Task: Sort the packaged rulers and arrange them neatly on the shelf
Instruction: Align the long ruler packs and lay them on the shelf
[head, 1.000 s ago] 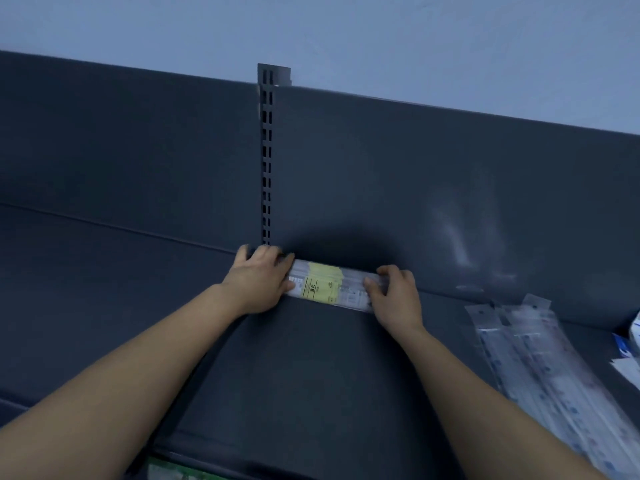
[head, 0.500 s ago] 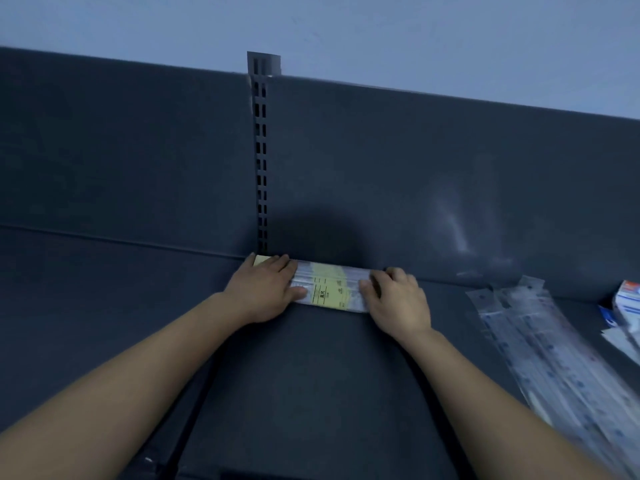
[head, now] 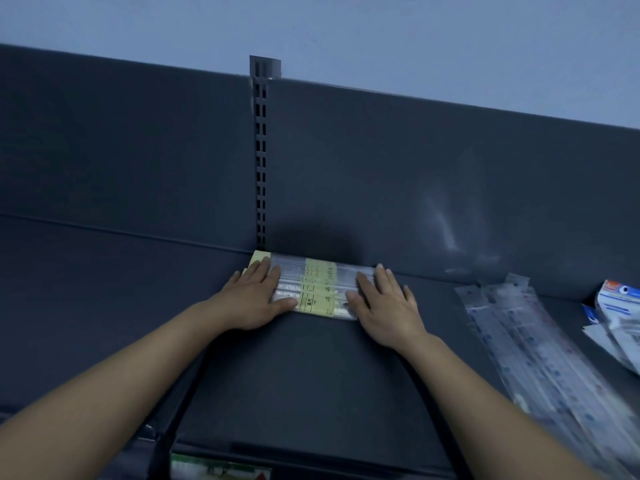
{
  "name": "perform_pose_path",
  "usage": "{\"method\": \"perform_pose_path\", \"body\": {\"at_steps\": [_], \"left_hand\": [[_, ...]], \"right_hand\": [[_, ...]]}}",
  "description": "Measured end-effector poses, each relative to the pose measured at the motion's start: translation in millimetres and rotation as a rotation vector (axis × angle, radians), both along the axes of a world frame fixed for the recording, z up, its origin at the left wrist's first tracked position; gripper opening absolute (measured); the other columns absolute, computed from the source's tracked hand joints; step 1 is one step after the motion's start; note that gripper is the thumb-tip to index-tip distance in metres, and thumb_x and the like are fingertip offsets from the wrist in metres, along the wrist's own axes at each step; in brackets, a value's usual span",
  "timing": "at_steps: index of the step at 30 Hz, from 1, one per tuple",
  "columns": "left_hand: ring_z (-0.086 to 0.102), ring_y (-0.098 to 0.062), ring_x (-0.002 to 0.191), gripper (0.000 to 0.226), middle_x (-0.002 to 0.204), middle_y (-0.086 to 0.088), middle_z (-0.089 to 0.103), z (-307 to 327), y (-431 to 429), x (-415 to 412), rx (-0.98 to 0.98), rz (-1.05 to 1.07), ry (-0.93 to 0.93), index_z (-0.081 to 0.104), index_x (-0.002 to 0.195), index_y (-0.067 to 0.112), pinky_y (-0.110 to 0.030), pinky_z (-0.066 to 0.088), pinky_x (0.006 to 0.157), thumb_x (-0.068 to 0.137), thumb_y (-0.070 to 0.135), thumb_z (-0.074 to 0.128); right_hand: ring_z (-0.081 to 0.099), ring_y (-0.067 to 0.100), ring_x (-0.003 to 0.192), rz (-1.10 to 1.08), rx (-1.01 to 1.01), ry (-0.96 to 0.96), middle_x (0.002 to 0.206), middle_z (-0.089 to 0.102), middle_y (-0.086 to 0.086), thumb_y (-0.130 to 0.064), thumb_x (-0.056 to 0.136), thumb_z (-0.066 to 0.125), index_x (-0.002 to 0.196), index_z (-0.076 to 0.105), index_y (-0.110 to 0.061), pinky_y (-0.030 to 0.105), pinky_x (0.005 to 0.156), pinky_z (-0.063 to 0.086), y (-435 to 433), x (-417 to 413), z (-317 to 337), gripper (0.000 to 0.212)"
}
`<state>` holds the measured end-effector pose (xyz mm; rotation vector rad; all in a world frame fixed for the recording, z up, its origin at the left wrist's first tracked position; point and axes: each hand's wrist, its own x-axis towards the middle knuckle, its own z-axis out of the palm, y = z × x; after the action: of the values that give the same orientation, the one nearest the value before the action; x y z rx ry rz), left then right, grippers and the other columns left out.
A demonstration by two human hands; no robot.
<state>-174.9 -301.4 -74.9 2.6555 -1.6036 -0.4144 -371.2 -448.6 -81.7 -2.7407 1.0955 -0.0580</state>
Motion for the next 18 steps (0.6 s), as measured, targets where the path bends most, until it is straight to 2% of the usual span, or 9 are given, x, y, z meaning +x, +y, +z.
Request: {"method": "perform_pose_path", "body": {"at_steps": [6, 14, 16, 18], "left_hand": [[-0.008, -0.019, 0.149, 0.079, 0.161, -0.006, -0.013, 1, 1, -7, -0.018, 0.034, -0.041, -0.003, 0.154, 0.015, -0.044, -0.002, 0.119, 0.096, 0.062, 0.024], [-0.016, -0.018, 0.147, 0.082, 0.158, -0.003, -0.023, 1, 6, -11, 0.036, 0.042, 0.030, -0.012, 0.152, 0.016, -0.045, -0.006, 0.119, 0.096, 0.060, 0.029], [-0.017, -0.018, 0.147, 0.082, 0.158, -0.003, -0.024, 4, 7, -11, 0.059, 0.035, 0.045, -0.014, 0.152, 0.016, -0.046, -0.006, 0.119, 0.097, 0.059, 0.029], [-0.017, -0.019, 0.147, 0.083, 0.158, -0.004, -0.023, 7, 8, -10, 0.075, 0.032, 0.051, -0.013, 0.152, 0.016, -0.046, -0.007, 0.119, 0.096, 0.061, 0.029]], "right_hand": [[-0.012, 0.016, 0.149, 0.051, 0.030, -0.010, 0.163, -0.007, 0.005, -0.057, 0.099, 0.021, 0.155, 0.011, -0.026, 0.038, 0.121, 0.000, 0, -7, -1, 0.065], [-0.018, 0.012, 0.147, 0.063, 0.055, 0.033, 0.162, -0.012, 0.001, -0.060, 0.098, 0.018, 0.155, 0.005, -0.029, 0.044, 0.120, -0.008, 7, -17, 2, 0.067], [-0.015, 0.012, 0.148, 0.074, 0.065, 0.045, 0.162, -0.010, 0.001, -0.061, 0.098, 0.017, 0.155, 0.006, -0.028, 0.043, 0.120, -0.007, 10, -18, 4, 0.067], [-0.006, 0.013, 0.149, 0.074, 0.066, -0.021, 0.163, -0.001, 0.001, -0.056, 0.100, 0.019, 0.155, 0.015, -0.026, 0.040, 0.120, -0.002, 11, -19, 6, 0.062]]}}
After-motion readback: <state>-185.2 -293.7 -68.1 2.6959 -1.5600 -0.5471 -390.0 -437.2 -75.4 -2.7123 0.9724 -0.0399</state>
